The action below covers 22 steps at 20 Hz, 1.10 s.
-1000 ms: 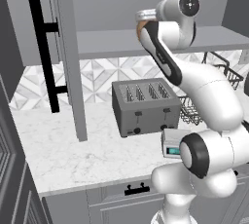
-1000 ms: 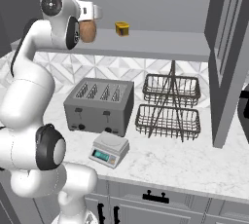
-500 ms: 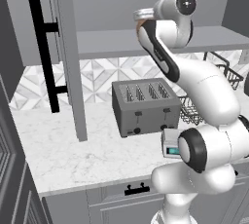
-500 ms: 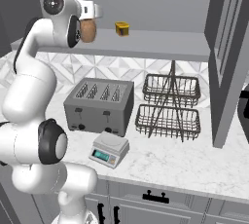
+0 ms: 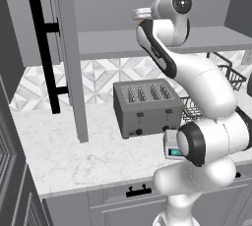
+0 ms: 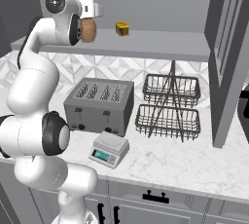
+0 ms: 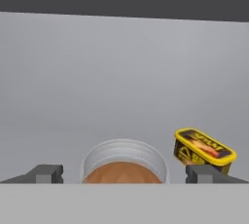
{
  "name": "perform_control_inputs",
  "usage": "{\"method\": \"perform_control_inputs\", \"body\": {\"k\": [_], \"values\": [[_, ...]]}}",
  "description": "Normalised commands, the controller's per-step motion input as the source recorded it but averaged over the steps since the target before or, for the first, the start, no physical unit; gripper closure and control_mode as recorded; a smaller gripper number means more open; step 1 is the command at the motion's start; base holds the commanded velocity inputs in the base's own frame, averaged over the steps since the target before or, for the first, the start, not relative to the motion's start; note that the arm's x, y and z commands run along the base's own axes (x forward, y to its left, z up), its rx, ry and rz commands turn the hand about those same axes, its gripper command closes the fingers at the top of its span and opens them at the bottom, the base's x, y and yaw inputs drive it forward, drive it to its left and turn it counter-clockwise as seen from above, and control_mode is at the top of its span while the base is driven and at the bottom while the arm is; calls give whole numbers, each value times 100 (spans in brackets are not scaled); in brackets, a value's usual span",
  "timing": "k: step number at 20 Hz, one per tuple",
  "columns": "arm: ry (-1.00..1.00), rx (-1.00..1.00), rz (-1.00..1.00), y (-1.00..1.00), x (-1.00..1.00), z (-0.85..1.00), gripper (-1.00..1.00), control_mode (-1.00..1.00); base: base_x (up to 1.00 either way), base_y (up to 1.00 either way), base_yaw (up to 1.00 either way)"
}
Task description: Pick the honey bottle and place it on the digital scale for weighing, and close the cabinet.
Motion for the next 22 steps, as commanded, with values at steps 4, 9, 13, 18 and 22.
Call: {"method": "perform_control_inputs", "body": {"k": [4,9,13,18,22], "values": [[0,0,0,0,13,-16,-100,-100,0,0,0],[0,0,0,0,4,-25,-100,-100,0,0,0],[0,0,0,0,11,-13,-100,-100,0,0,0],[0,0,0,0,19,0,-100,-100,0,0,0],[0,0,0,0,8,0,-100,-100,0,0,0]]}}
